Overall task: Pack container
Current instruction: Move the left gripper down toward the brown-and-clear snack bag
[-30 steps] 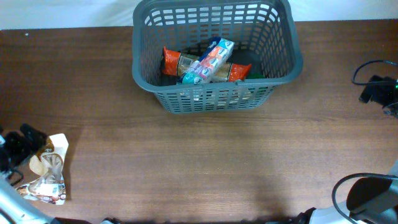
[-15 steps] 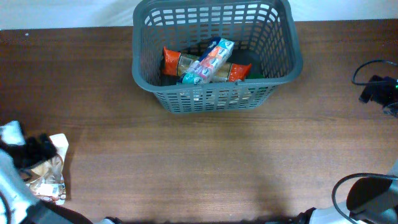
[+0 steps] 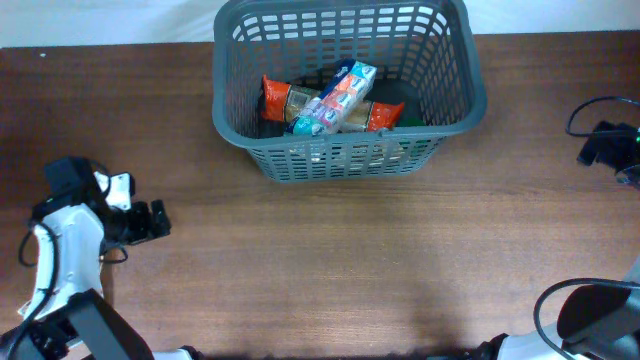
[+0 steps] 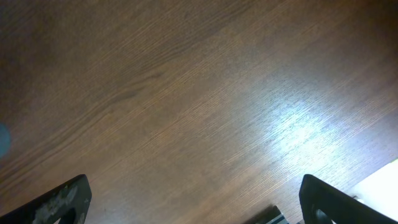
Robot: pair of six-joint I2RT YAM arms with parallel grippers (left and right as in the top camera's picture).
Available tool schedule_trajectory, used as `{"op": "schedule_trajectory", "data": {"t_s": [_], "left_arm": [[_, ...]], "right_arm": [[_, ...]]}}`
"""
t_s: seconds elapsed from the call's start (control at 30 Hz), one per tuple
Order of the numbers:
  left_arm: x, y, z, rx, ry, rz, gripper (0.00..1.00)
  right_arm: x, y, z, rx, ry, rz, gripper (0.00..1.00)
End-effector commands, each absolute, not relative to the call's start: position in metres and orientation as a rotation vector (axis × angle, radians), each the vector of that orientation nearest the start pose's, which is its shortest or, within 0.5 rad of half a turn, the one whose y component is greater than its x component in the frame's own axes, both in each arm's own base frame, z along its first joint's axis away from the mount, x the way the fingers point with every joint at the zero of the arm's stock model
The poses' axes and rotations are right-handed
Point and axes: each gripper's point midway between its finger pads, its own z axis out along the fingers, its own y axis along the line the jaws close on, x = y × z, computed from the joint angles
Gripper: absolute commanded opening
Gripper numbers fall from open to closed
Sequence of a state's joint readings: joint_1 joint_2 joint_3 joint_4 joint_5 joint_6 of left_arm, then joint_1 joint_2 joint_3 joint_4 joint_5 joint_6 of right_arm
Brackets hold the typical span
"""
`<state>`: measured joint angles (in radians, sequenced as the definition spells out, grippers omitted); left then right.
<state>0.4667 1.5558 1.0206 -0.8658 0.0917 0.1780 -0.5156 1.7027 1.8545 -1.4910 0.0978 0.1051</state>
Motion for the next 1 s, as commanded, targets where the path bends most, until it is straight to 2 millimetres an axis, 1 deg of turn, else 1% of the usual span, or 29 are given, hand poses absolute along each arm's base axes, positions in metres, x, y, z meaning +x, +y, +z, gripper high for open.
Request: {"op": "schedule_trajectory", "data": {"t_s": [0.0, 0.07, 0.13, 0.17, 0.2, 0.23, 0.27, 0.3, 0.33, 0.37, 0.4, 0.43, 0.47, 0.5, 0.6, 0.7, 0.73, 0.87, 0.97], "left_arm": [[0.286, 0.093, 0.067, -0.596, 2.854, -0.249, 0.99], [0.292, 0.072, 0.071, -0.620, 2.820, -0.416, 0.99], [0.301, 0.060, 0.077, -0.596, 2.773, -0.529, 0.99], [0.304, 0.060, 0.079, -0.655, 2.751, -0.551, 0.99], [0.304, 0.064, 0.078, -0.797, 2.727, -0.551, 0.99], [0.301, 0.072, 0.076, -1.046, 2.684, -0.525, 0.99], [0.293, 0.080, 0.071, -1.295, 2.632, -0.470, 0.99], [0.278, 0.089, 0.067, -1.605, 2.549, -0.383, 0.99], [0.256, 0.092, 0.062, -1.973, 2.408, -0.280, 0.99], [0.238, 0.091, 0.061, -2.230, 2.275, -0.198, 0.99], [0.222, 0.088, 0.061, -2.447, 2.137, -0.114, 0.99], [0.211, 0.085, 0.062, -2.571, 2.048, -0.062, 0.99], [0.203, 0.083, 0.063, -2.657, 1.982, -0.016, 0.99], [0.200, 0.083, 0.063, -2.685, 1.957, 0.007, 0.99], [0.201, 0.088, 0.063, -2.677, 1.937, 0.025, 0.99], [0.209, 0.096, 0.062, -2.647, 1.902, 0.003, 0.99], [0.208, 0.103, 0.063, -2.638, 1.881, 0.041, 0.99], [0.196, 0.131, 0.068, -2.658, 1.706, 0.228, 0.99], [0.178, 0.153, 0.083, -2.647, 1.583, 0.448, 0.99]], "right_arm": [[0.288, -0.186, 0.236, 0.930, 2.768, -0.233, 0.99], [0.288, -0.186, 0.236, 0.931, 2.767, -0.233, 0.99], [0.288, -0.186, 0.236, 0.931, 2.767, -0.233, 0.99], [0.288, -0.186, 0.236, 0.930, 2.767, -0.233, 0.99], [0.288, -0.186, 0.236, 0.931, 2.767, -0.233, 0.99], [0.288, -0.186, 0.236, 0.930, 2.767, -0.233, 0.99], [0.288, -0.186, 0.236, 0.930, 2.768, -0.233, 0.99], [0.288, -0.186, 0.236, 0.930, 2.767, -0.233, 0.99], [0.288, -0.186, 0.236, 0.930, 2.767, -0.233, 0.99], [0.288, -0.186, 0.236, 0.931, 2.767, -0.233, 0.99], [0.288, -0.186, 0.236, 0.931, 2.767, -0.233, 0.99], [0.288, -0.186, 0.236, 0.931, 2.767, -0.233, 0.99], [0.288, -0.186, 0.236, 0.931, 2.767, -0.233, 0.99], [0.288, -0.186, 0.236, 0.930, 2.767, -0.233, 0.99], [0.288, -0.186, 0.236, 0.931, 2.767, -0.233, 0.99], [0.288, -0.186, 0.236, 0.931, 2.767, -0.233, 0.99], [0.288, -0.186, 0.236, 0.931, 2.767, -0.233, 0.99], [0.288, -0.186, 0.236, 0.930, 2.767, -0.233, 0.99], [0.288, -0.186, 0.236, 0.930, 2.767, -0.233, 0.99]]}}
